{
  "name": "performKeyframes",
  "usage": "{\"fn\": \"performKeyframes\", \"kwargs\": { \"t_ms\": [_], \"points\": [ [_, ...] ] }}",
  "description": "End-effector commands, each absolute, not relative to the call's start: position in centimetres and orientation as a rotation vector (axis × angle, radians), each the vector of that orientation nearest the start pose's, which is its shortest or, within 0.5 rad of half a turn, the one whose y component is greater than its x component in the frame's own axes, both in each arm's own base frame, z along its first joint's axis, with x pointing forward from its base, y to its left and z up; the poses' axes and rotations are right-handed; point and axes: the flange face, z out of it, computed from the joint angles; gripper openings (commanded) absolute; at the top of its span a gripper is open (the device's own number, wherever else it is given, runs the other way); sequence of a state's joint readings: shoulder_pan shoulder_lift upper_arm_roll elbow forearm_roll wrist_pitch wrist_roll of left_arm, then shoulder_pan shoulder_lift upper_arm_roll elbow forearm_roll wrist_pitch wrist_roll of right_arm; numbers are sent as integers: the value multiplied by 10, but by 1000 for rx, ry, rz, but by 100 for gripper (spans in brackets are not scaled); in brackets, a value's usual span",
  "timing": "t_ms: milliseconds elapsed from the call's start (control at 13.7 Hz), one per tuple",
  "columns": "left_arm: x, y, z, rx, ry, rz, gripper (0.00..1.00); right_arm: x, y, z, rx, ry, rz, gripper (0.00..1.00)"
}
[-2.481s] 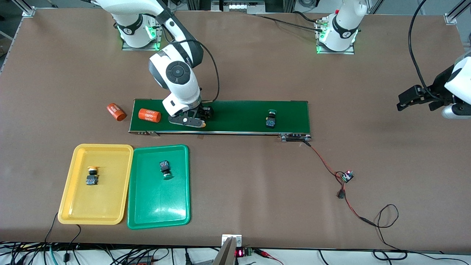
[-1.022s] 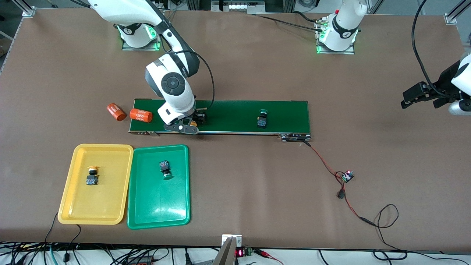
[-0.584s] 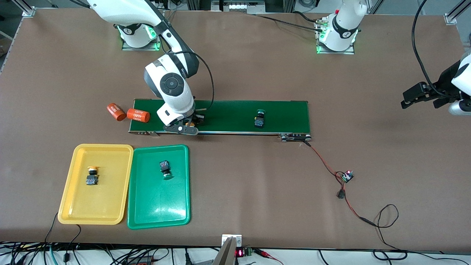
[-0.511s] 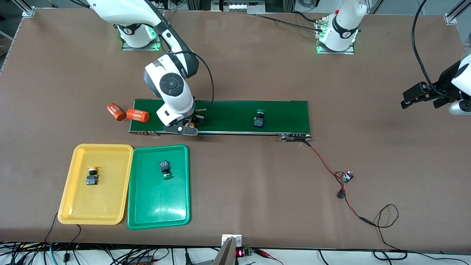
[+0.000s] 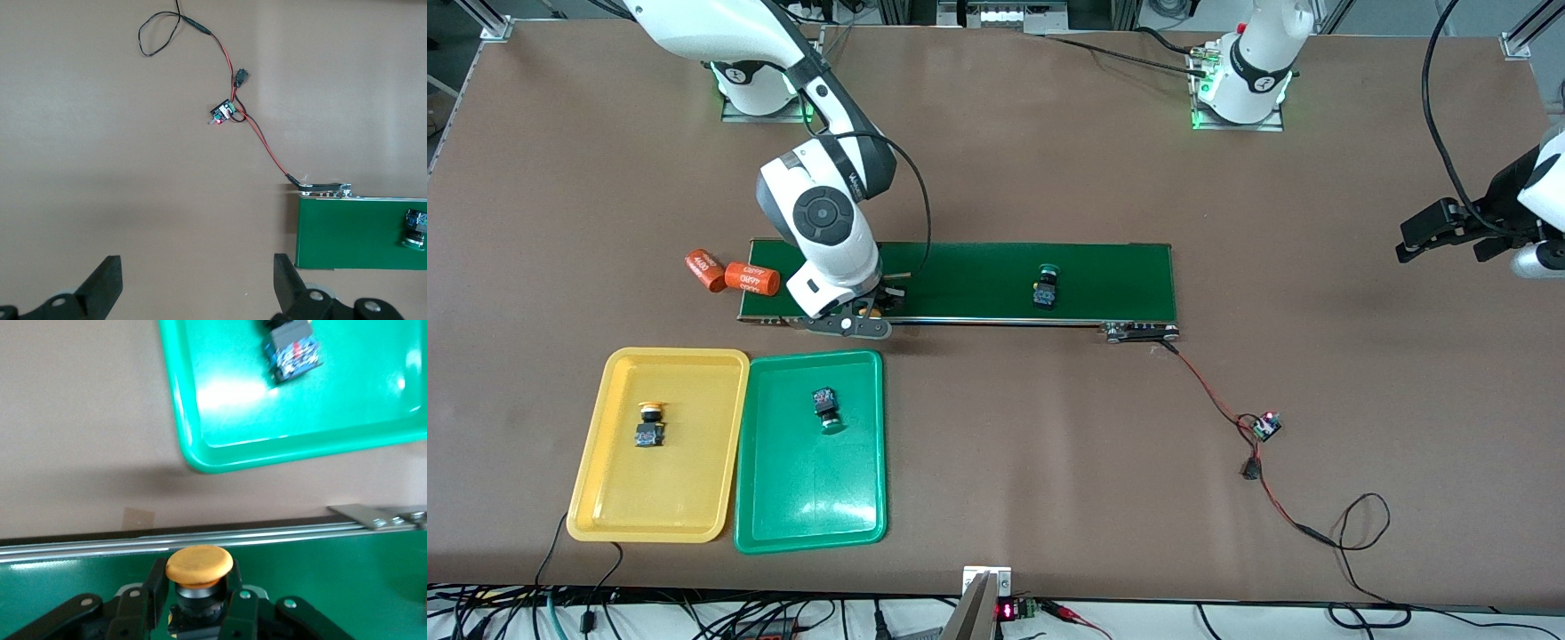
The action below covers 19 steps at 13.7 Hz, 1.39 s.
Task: Sort buttons by color to trays
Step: 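Carry the yellow button over the yellow tray with the right gripper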
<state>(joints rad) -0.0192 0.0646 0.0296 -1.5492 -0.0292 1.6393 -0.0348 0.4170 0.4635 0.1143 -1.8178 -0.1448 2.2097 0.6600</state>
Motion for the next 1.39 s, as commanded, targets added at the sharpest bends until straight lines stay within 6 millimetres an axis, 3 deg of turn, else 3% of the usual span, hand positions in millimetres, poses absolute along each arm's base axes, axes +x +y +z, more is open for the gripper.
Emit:
{"fn": "performKeyframes", "kwargs": {
  "t_ms": [0, 146, 511, 803, 1095, 1314],
  "points": [
    [579, 7, 605, -3190, -81, -49, 100, 587, 286, 321, -3265, -6, 46, 28],
    [580, 13, 604, -3191, -98, -47, 100, 611, 259, 350, -3281, -43, 13, 28],
    [580, 14, 604, -3191, -101, -47, 100, 646, 163, 358, -3300, -313, 11, 27],
    [580, 14, 604, -3191, -101, -47, 100, 667, 107, 327, -3420, -412, -76, 27],
    [580, 14, 605, -3191, -100, -49, 100, 685, 63, 271, -3412, -377, -162, 27],
    [580, 14, 605, -3191, -101, -52, 100, 690, 53, 250, -3398, -346, -207, 27]
  ]
}}
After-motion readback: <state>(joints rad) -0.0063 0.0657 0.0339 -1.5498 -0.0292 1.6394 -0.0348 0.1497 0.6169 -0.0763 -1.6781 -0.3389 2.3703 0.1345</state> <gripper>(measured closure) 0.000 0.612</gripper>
